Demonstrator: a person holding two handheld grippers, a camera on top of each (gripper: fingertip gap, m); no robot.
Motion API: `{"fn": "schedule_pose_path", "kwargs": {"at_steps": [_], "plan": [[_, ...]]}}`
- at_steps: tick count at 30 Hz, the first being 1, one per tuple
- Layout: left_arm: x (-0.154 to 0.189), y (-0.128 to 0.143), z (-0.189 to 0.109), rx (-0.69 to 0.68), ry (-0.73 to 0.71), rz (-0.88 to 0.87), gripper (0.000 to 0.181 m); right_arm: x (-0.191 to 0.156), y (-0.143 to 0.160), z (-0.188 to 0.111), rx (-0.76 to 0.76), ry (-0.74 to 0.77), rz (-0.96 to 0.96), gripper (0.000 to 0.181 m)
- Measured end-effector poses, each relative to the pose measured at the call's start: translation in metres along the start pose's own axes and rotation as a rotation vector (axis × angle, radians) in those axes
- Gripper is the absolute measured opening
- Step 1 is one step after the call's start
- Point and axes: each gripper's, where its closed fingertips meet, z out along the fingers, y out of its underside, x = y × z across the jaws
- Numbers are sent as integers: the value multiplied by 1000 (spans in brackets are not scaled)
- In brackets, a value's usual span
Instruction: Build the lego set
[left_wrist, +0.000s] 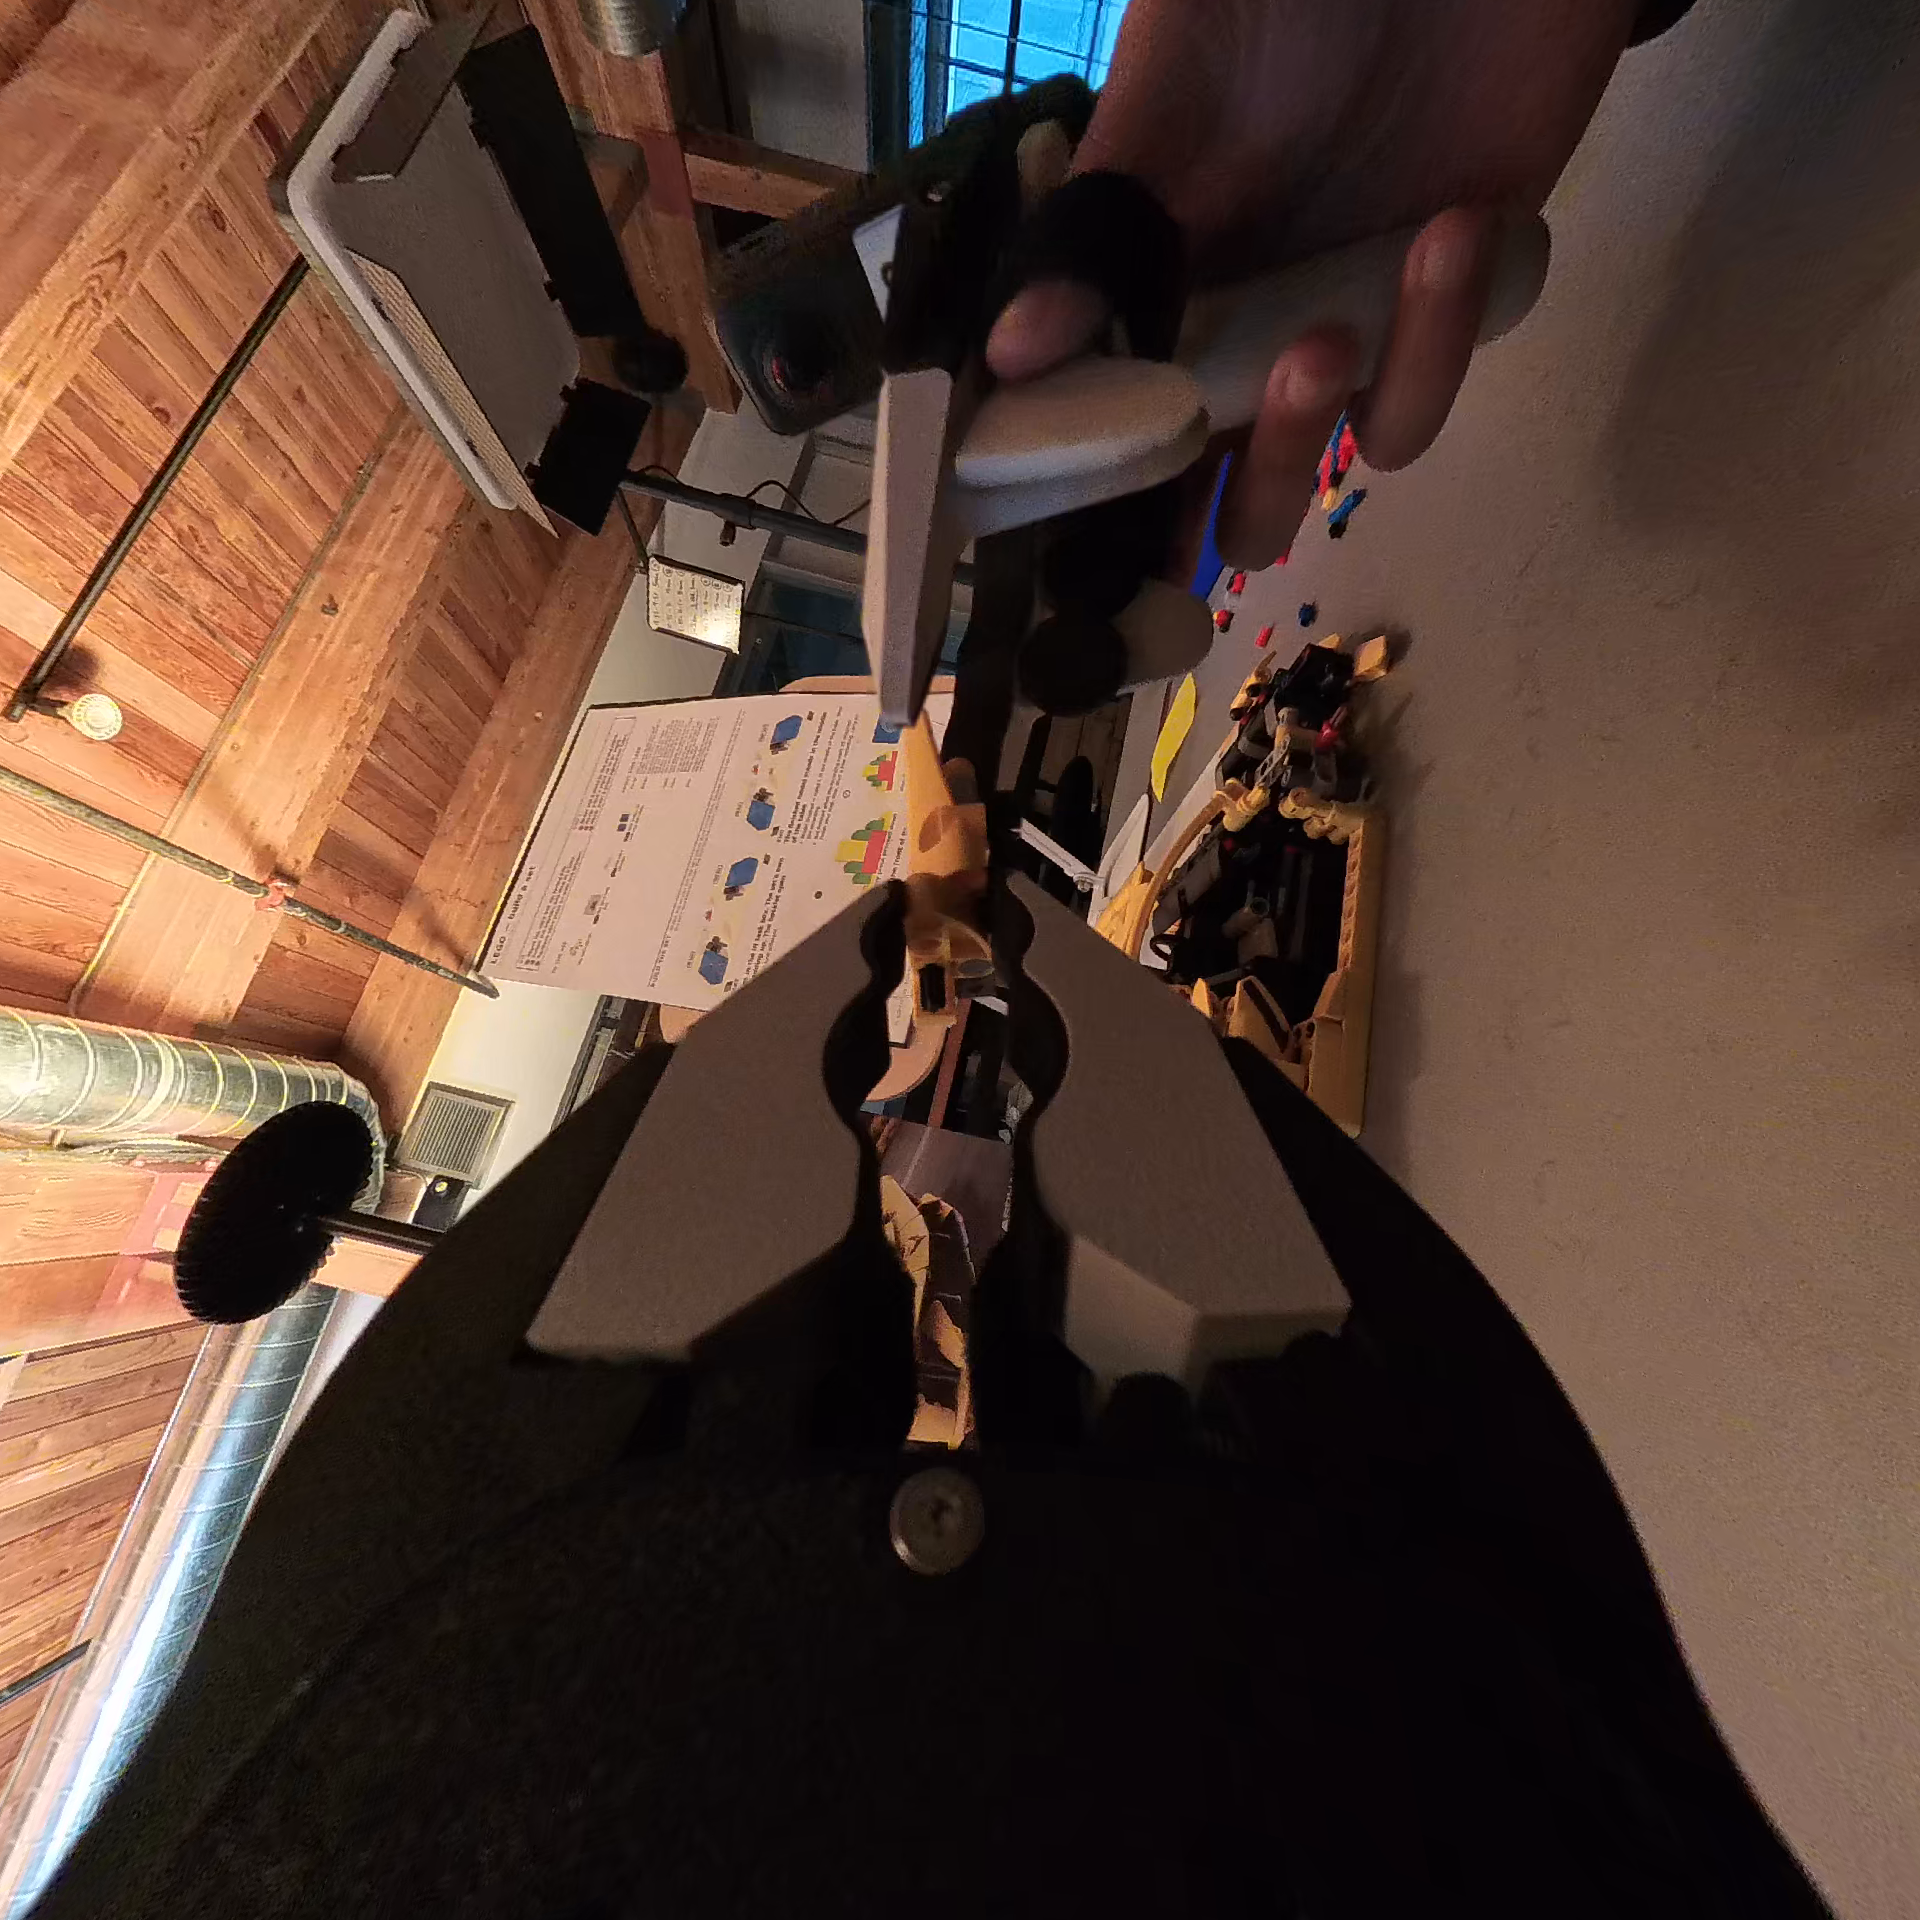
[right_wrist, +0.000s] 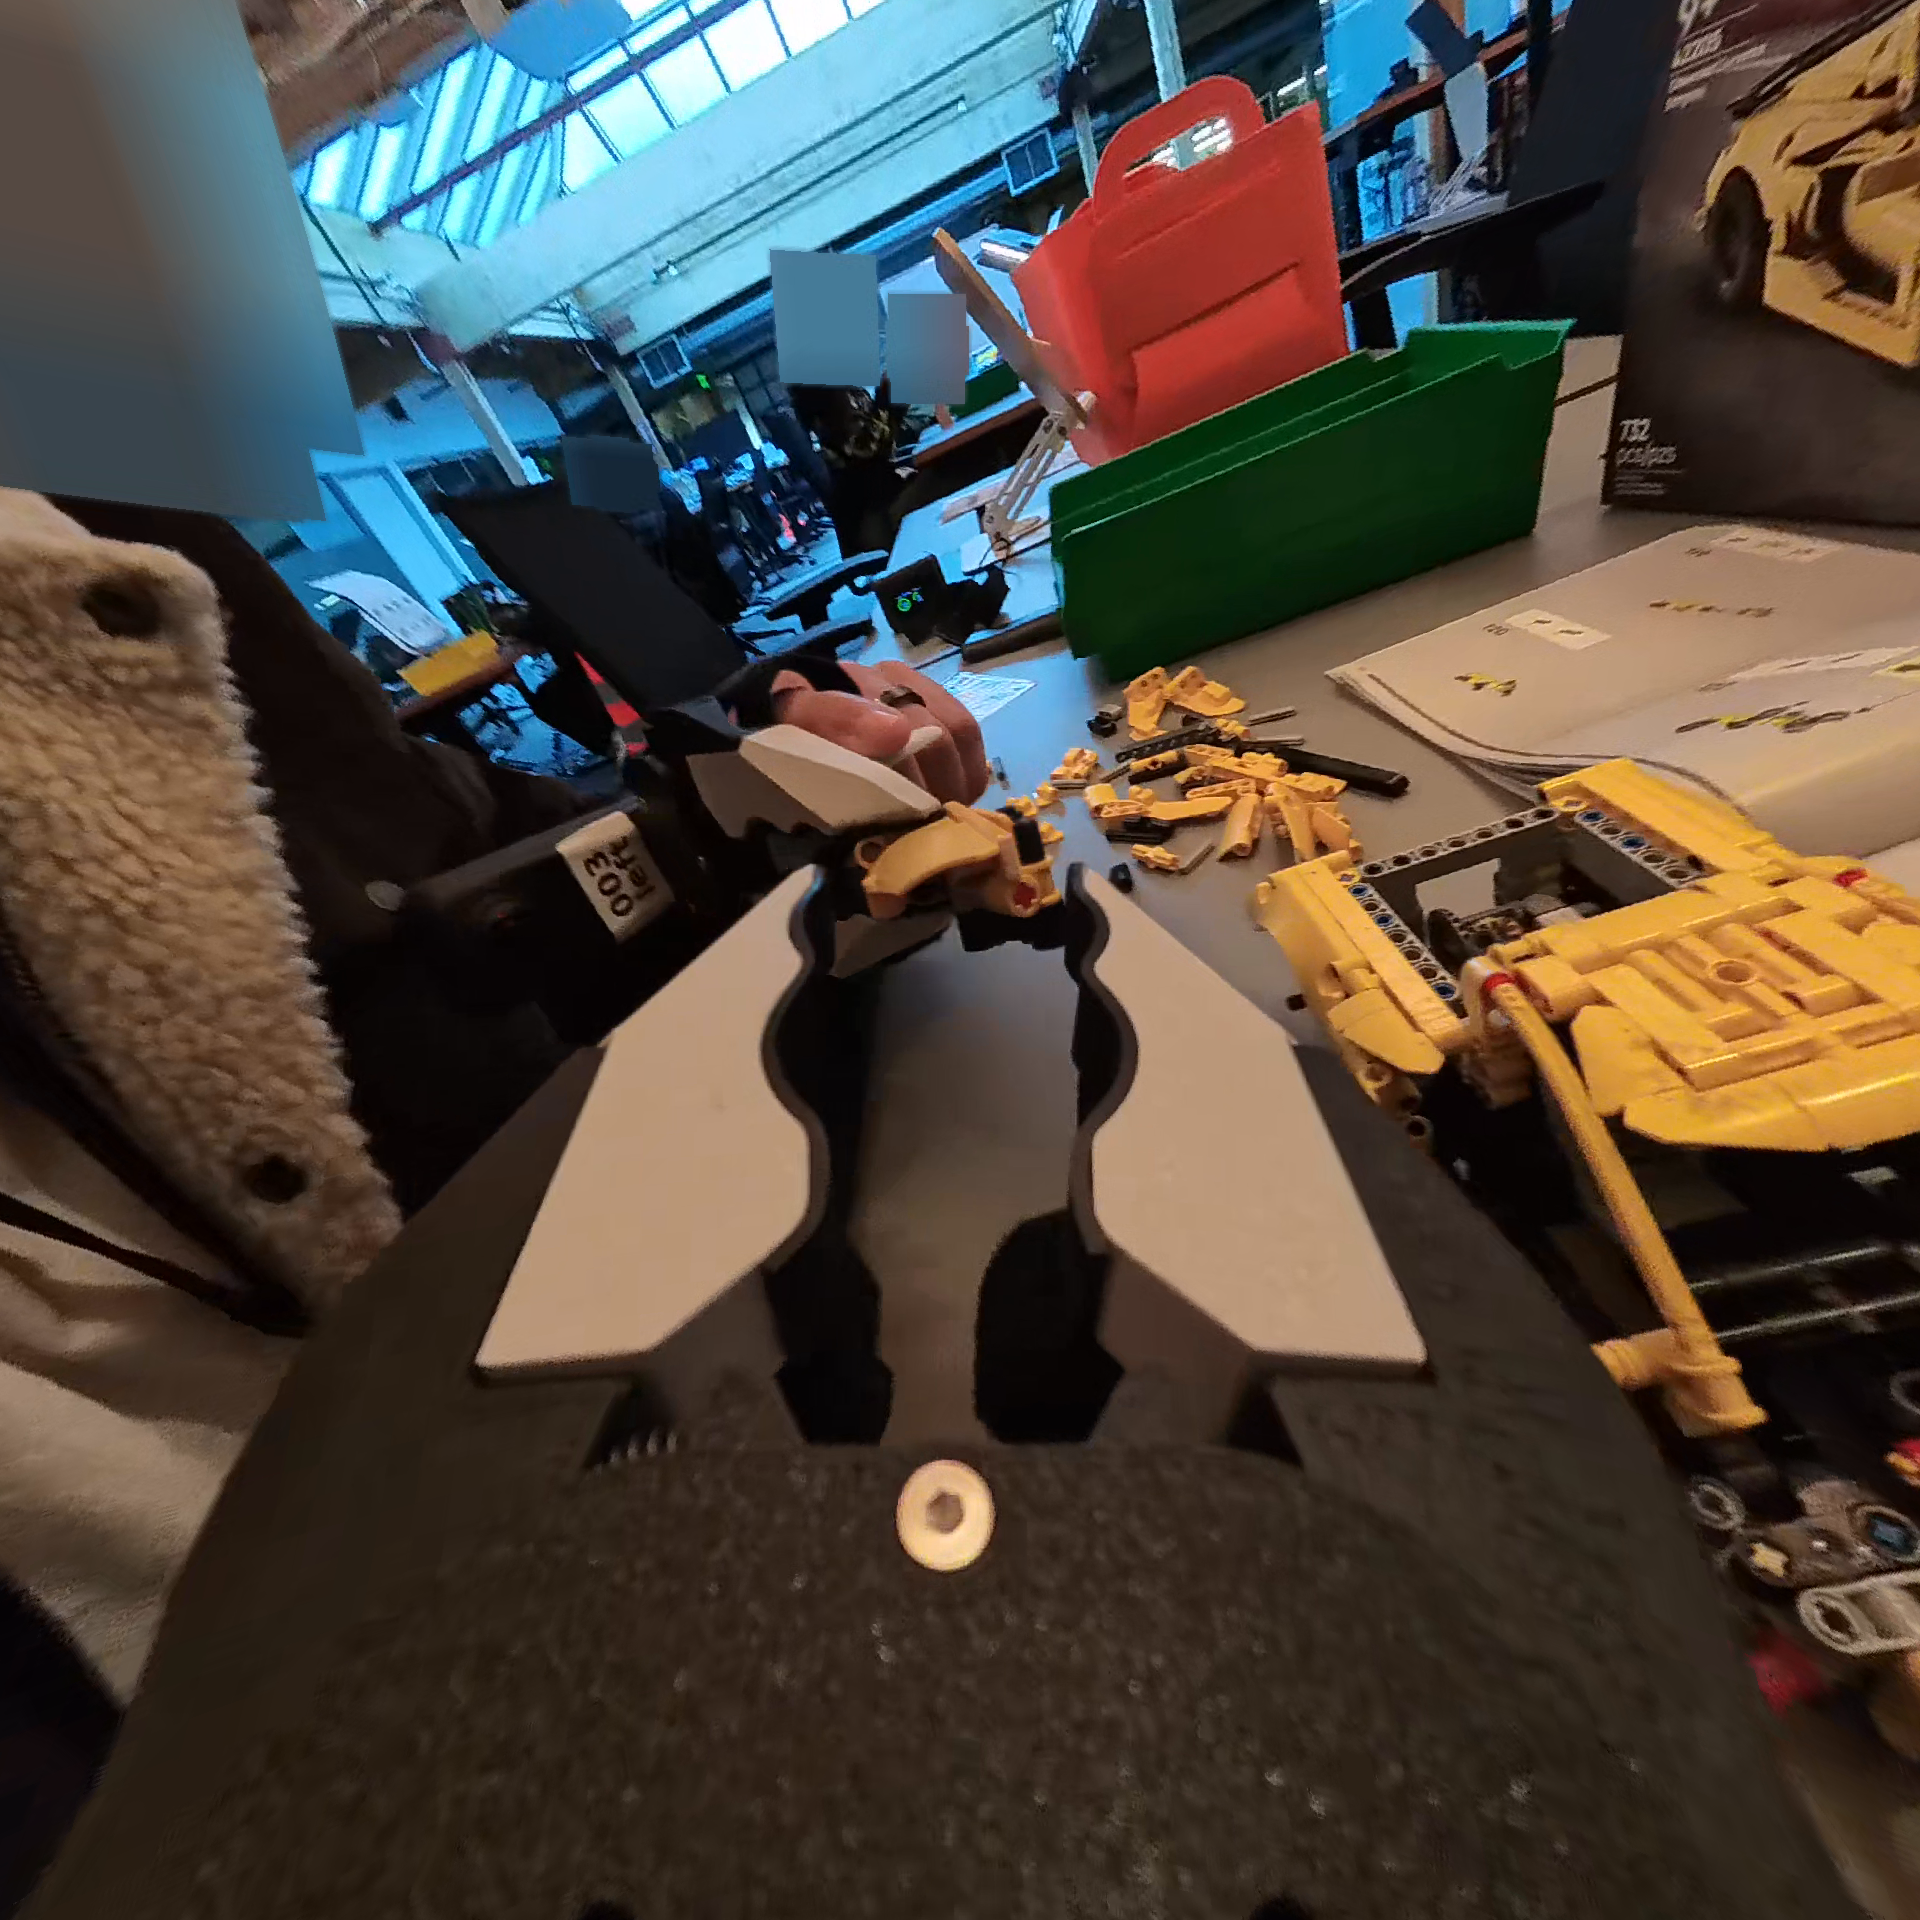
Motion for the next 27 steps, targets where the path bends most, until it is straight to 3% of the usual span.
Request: {"fn": "schedule_pose_path", "kwargs": {"at_steps": [3,16,19,24,27], "plan": [[3,-2,-1,8,14,-5,14,3,1,2,0,47,-97,33],[1,3,3,-54,-15,-50,16,4,2,0,-48,127,-250,31],[-9,11,0,-64,-20,-251,26,5,-11,-10,8,167,-330,31],[-6,4,-1,45,312,-1003,44,-4,-19,-17,59,143,-393,31],[-22,-7,-6,162,363,-1220,46,-13,-20,-13,74,130,-469,31]]}}
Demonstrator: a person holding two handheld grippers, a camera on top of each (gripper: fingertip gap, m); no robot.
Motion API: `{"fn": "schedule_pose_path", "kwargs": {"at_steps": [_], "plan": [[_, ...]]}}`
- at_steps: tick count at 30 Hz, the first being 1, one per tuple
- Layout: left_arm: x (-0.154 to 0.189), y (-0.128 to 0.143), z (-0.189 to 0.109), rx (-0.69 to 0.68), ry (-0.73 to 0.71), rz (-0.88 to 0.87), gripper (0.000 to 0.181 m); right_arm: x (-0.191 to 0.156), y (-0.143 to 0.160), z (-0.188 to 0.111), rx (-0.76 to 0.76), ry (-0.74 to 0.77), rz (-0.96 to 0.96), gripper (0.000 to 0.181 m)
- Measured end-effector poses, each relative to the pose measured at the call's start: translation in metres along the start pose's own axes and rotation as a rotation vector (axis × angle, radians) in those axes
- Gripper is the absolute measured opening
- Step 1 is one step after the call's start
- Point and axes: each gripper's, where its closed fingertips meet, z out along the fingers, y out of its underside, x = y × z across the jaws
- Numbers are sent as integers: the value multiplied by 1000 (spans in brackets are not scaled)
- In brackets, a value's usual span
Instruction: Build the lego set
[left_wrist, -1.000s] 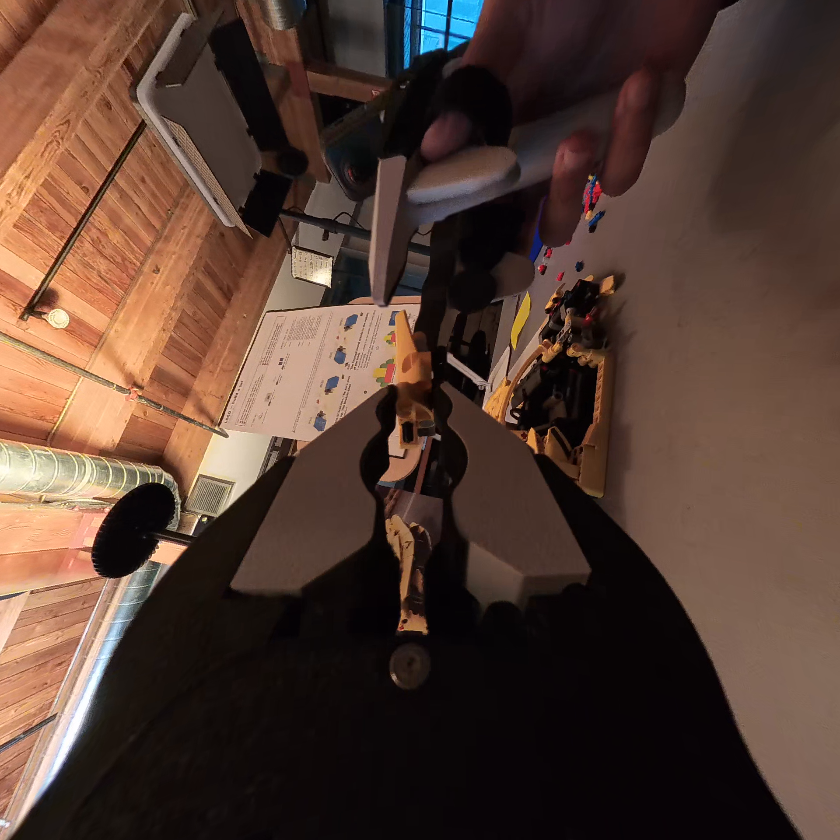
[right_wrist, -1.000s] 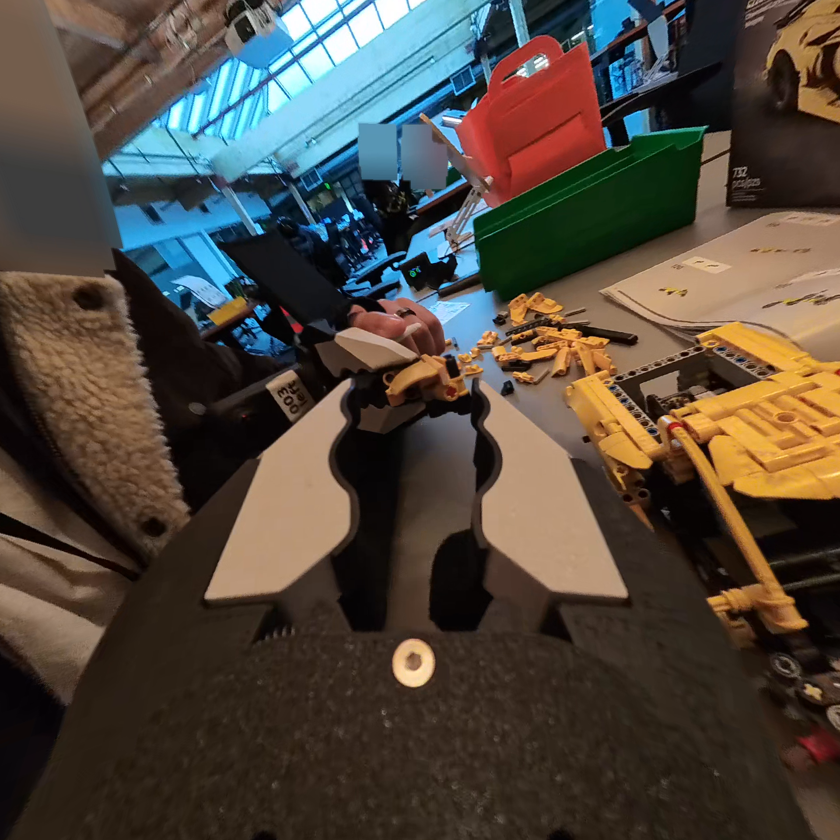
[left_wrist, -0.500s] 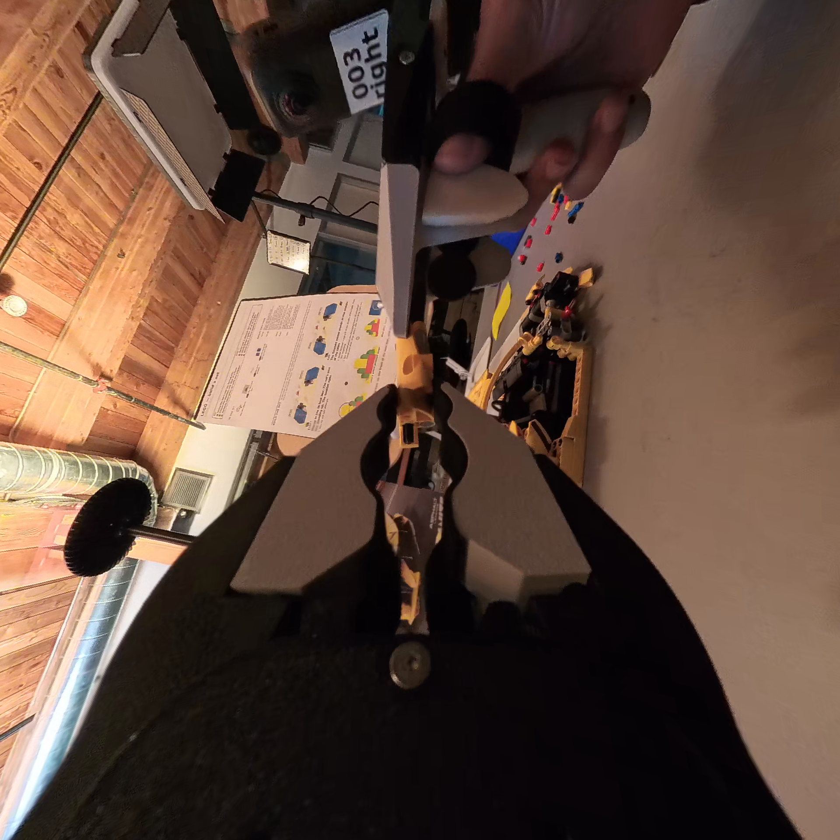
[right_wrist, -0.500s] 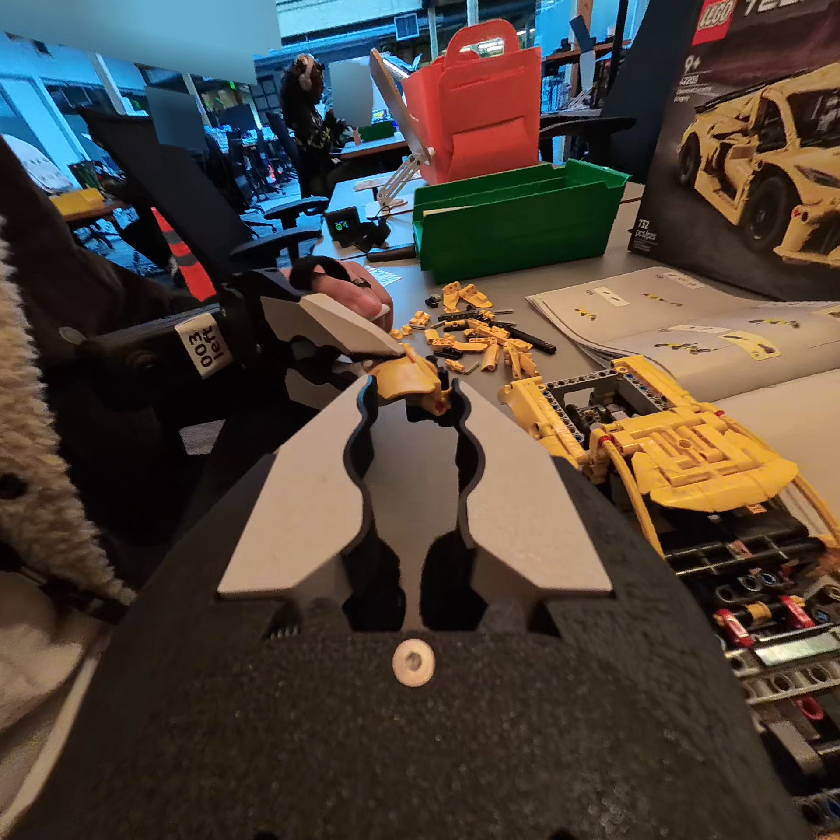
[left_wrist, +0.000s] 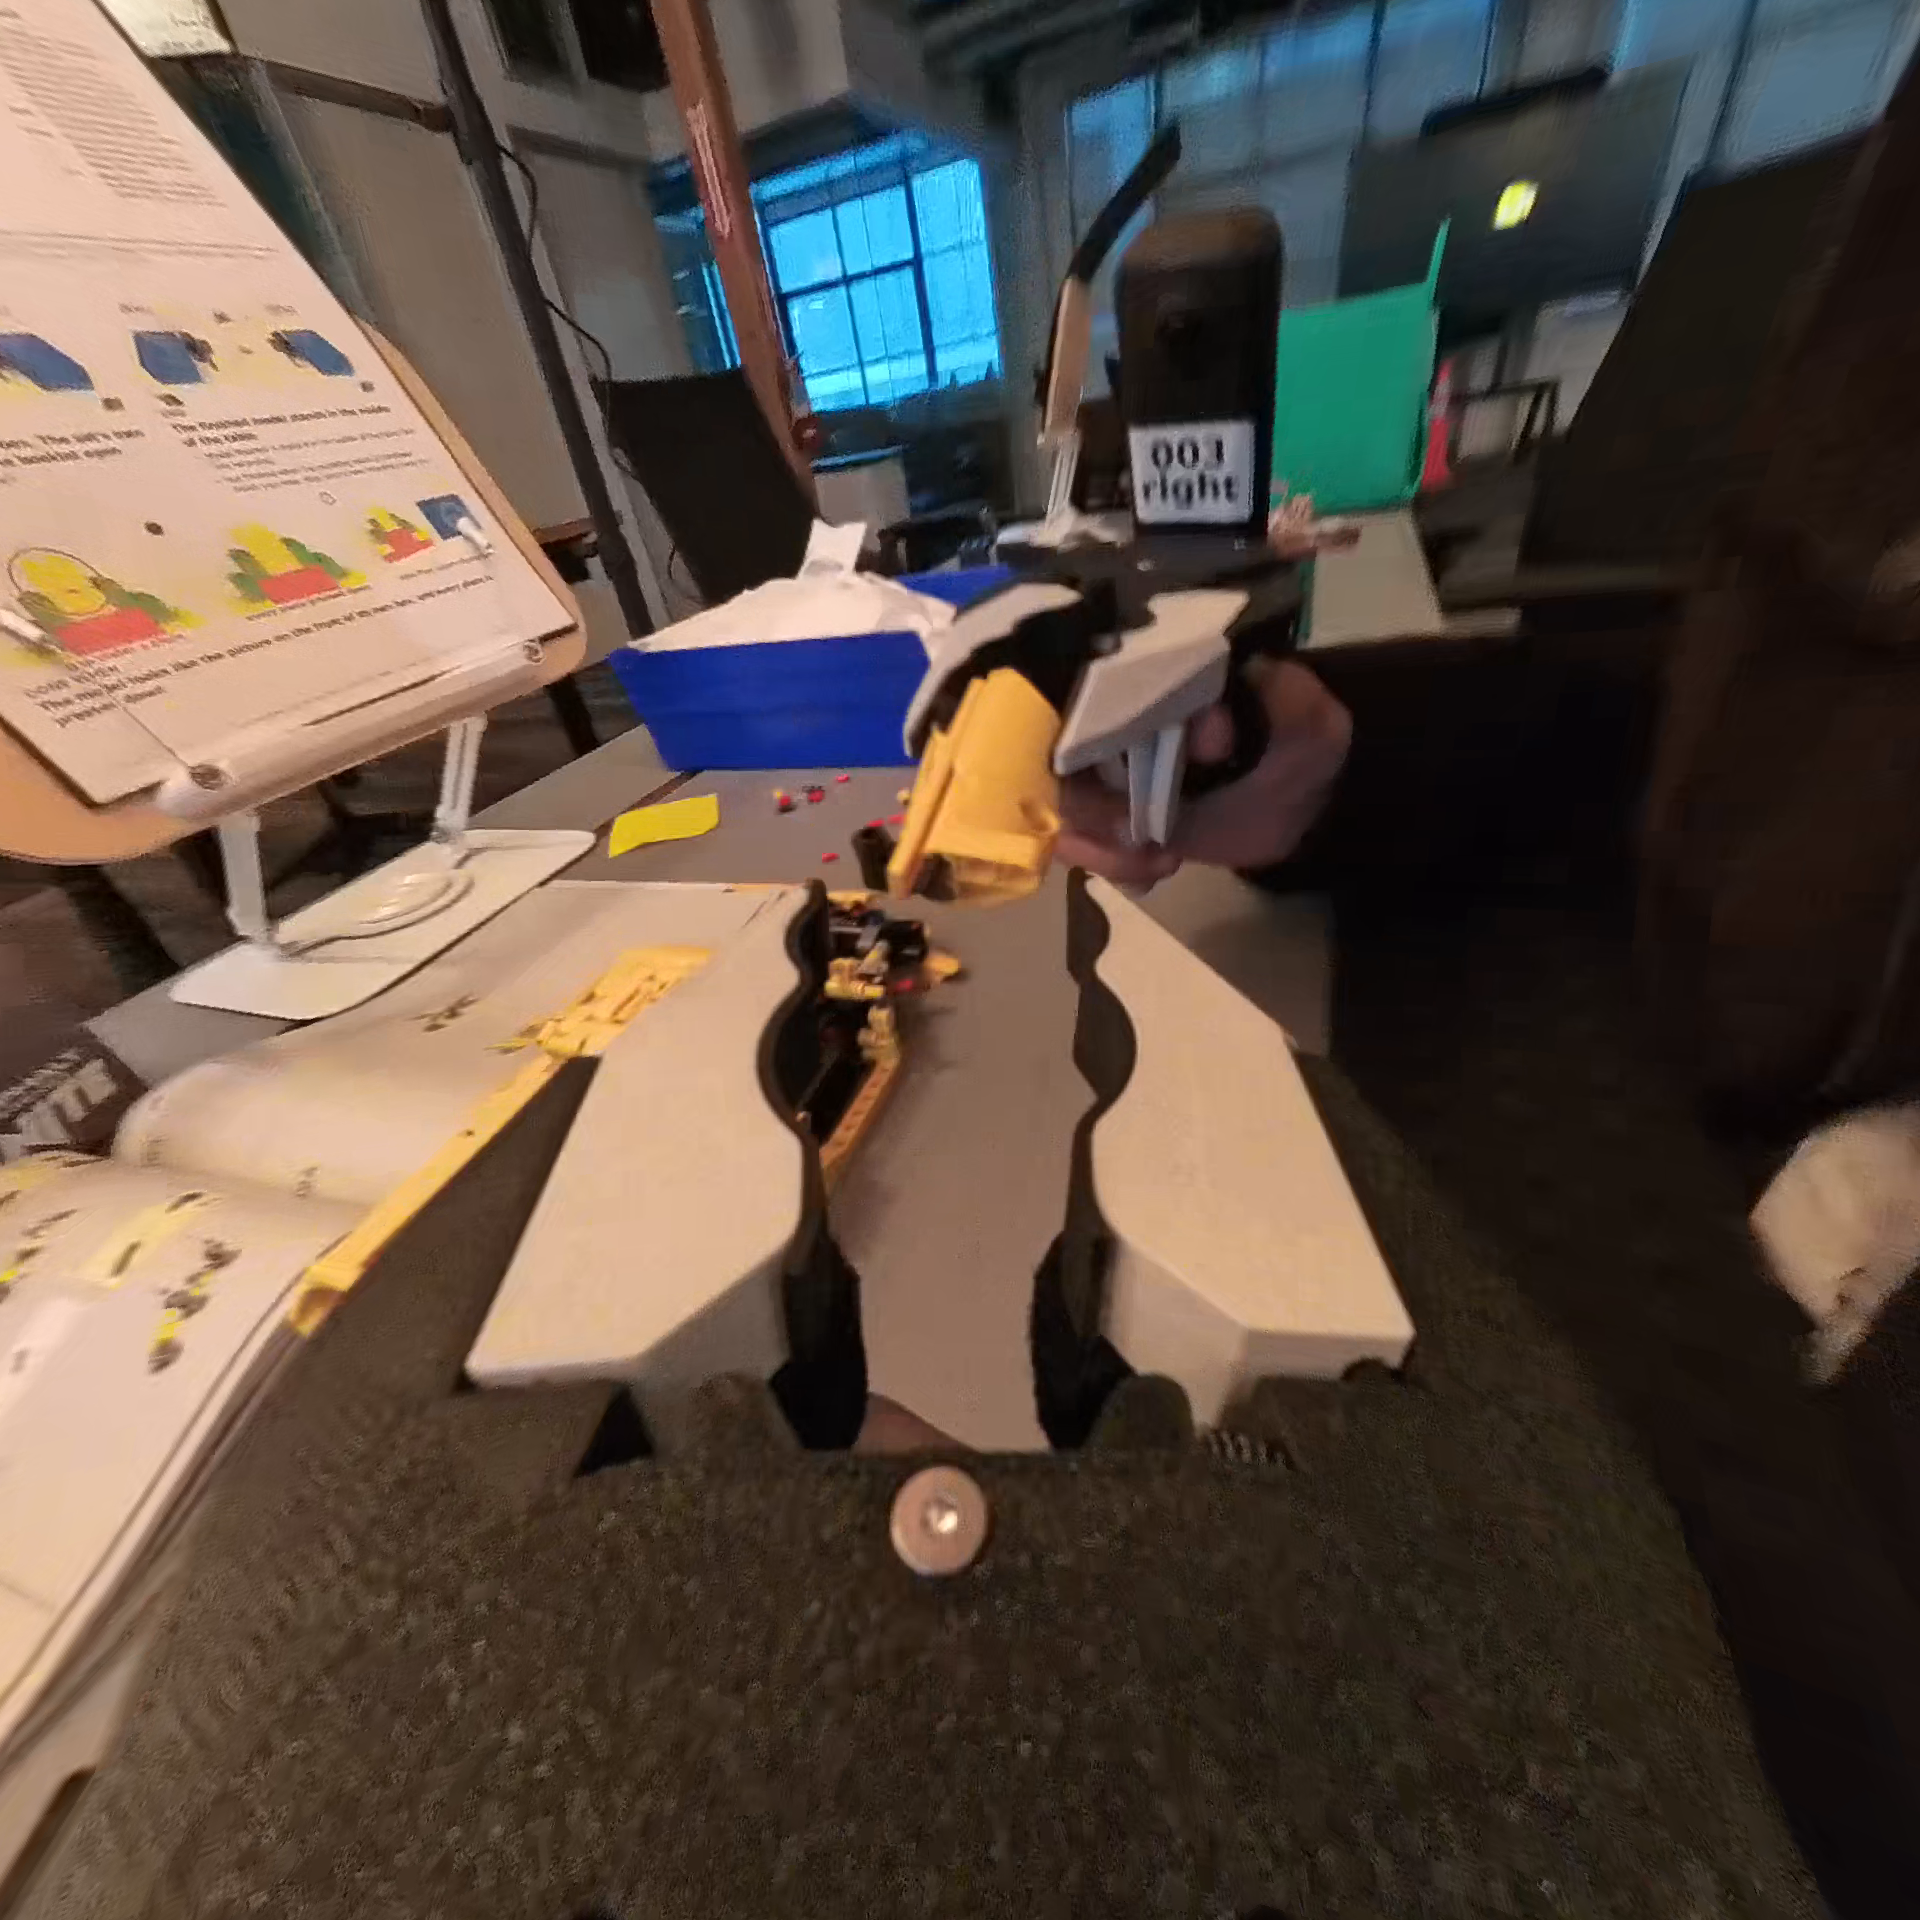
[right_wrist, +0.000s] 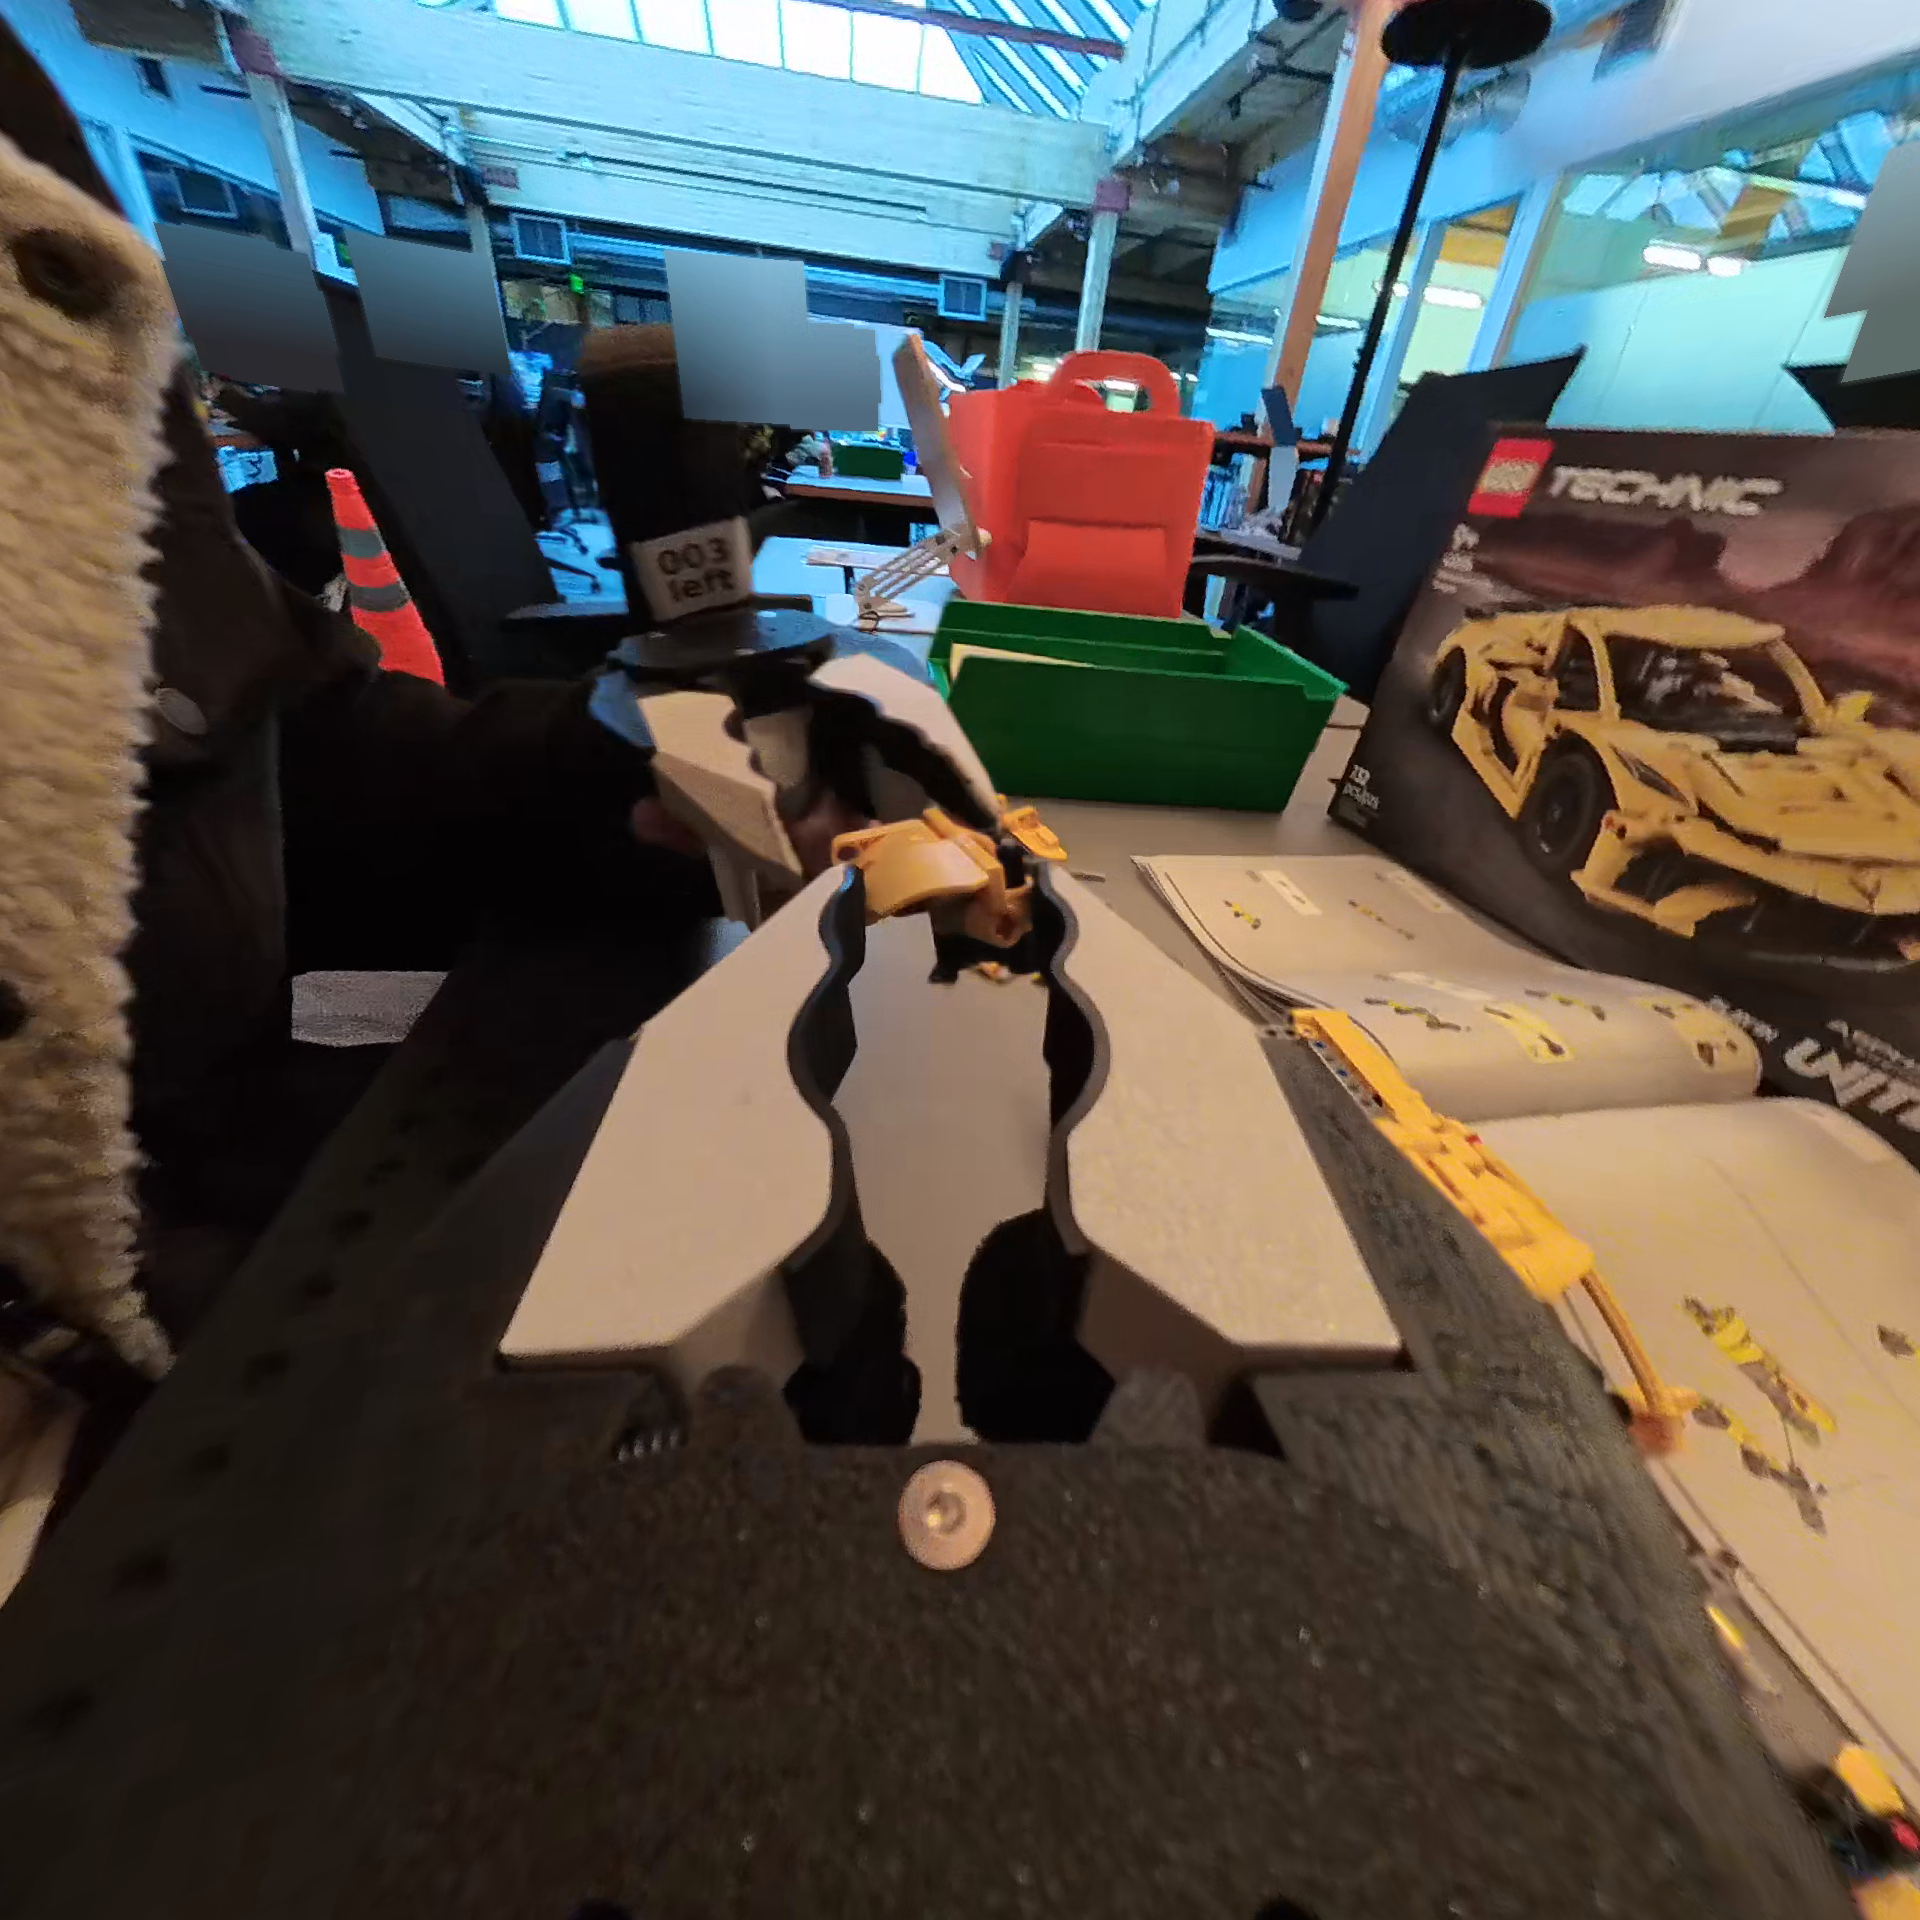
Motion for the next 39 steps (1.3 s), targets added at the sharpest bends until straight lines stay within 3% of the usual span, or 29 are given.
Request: {"fn": "schedule_pose_path", "kwargs": {"at_steps": [6,13,16,21,25,32,37,39], "plan": [[3,3,2,-8,26,-25,38,-6,5,6,-38,22,-110,31],[0,13,5,-53,53,-108,30,-1,9,6,-51,35,-78,30],[-12,9,4,-20,75,-345,40,3,5,4,-27,56,-73,30],[-13,1,5,65,275,-849,44,11,-11,-2,51,113,-89,29],[-14,-7,7,137,374,-1058,38,8,-13,1,57,118,-115,30],[-6,-10,11,168,422,-1107,18,8,-14,3,74,114,-91,30],[-15,4,13,114,285,-976,16,18,4,4,-1,127,37,22],[-21,6,12,114,240,-948,15,18,7,6,-10,101,77,32]]}}
